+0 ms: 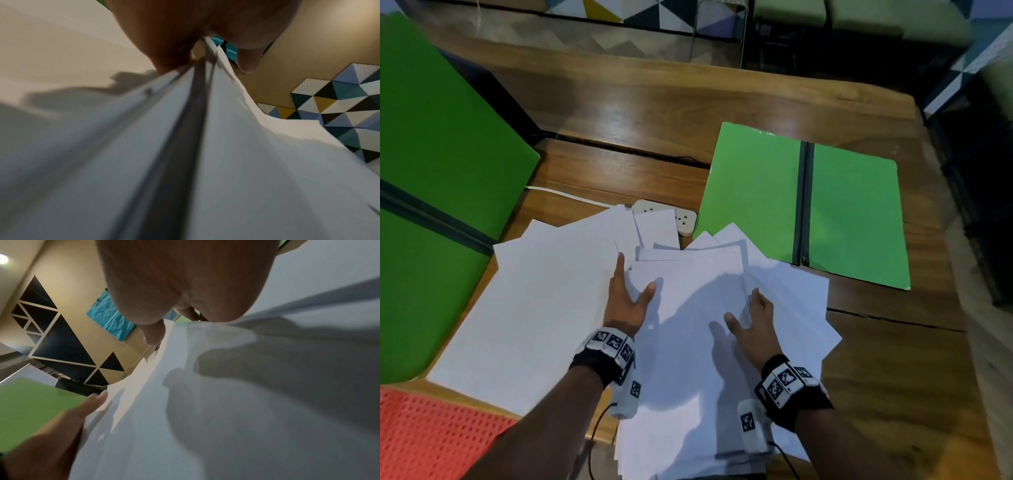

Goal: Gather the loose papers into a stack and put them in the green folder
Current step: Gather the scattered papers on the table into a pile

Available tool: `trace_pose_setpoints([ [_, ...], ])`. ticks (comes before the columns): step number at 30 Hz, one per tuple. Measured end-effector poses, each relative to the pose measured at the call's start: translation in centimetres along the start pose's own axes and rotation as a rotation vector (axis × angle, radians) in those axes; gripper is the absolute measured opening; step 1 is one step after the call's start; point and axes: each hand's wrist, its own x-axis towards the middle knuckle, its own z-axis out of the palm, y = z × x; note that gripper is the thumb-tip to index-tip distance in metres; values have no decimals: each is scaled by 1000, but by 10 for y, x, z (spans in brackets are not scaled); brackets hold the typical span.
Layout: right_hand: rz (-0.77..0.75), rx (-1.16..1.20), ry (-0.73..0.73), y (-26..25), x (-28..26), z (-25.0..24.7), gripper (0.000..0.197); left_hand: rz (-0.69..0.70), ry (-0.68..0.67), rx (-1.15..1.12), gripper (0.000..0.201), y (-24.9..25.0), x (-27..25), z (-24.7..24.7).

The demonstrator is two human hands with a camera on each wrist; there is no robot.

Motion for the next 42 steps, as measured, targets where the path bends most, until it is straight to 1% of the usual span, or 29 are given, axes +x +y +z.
trace_pose_setpoints([
  [2,-14,-3,5,-1,2,2,77,-25,7,-47,79,5,16,-1],
  [4,-38,-97,38,1,9,3,69,-24,-5,-54,67,7,32,1],
  [6,-55,-244,112,1,17,0,54,-24,-20,36,51,5,45,3],
  [8,-34,-357,156,1,22,-7,43,-65,-6,92,41,7,52,5],
  [10,-9,-411,137,3,21,-11,43,-107,53,47,31,11,56,7],
  [13,-31,-448,75,9,13,-13,49,-205,105,-19,22,13,59,9],
  [14,-36,-431,68,11,10,-13,50,-216,108,-45,16,12,61,10],
  [15,-32,-409,71,14,9,-14,49,-190,94,-92,13,12,60,10],
  [17,7,-374,93,17,7,-18,46,-112,56,-175,33,14,57,11],
  [18,40,-355,100,19,7,-21,45,-82,28,-194,36,15,55,11],
  [20,102,-281,88,21,9,-28,37,-69,-2,-200,29,16,52,11],
  [22,121,-243,52,22,10,-35,24,-65,37,-152,20,15,51,13],
  [23,115,-235,37,22,9,-38,20,-55,48,-116,21,15,50,13],
  [25,97,-198,19,23,7,-44,21,-18,48,-86,34,19,50,13],
  [26,95,-179,8,23,5,-46,23,19,19,-61,38,19,52,13],
  [28,99,-167,-7,24,1,-47,28,80,-52,39,34,12,60,13],
  [29,102,-157,-9,25,-1,-47,31,69,-75,87,32,10,64,12],
  [31,126,-98,-1,27,-5,-45,36,-9,-66,38,29,9,66,13],
  [33,159,-22,25,30,-8,-43,37,-83,-9,-22,28,16,63,12],
  [35,188,35,51,34,-8,-44,35,-144,76,37,27,17,61,11],
  [37,195,97,65,37,-5,-44,31,-191,109,14,33,18,59,8],
  [40,186,110,58,36,-5,-41,28,-208,88,-26,47,20,54,6],
  [41,179,104,53,35,-6,-39,28,-197,78,-43,46,20,52,7],
  [42,171,90,53,33,-9,-36,29,-170,74,-56,38,22,50,8],
])
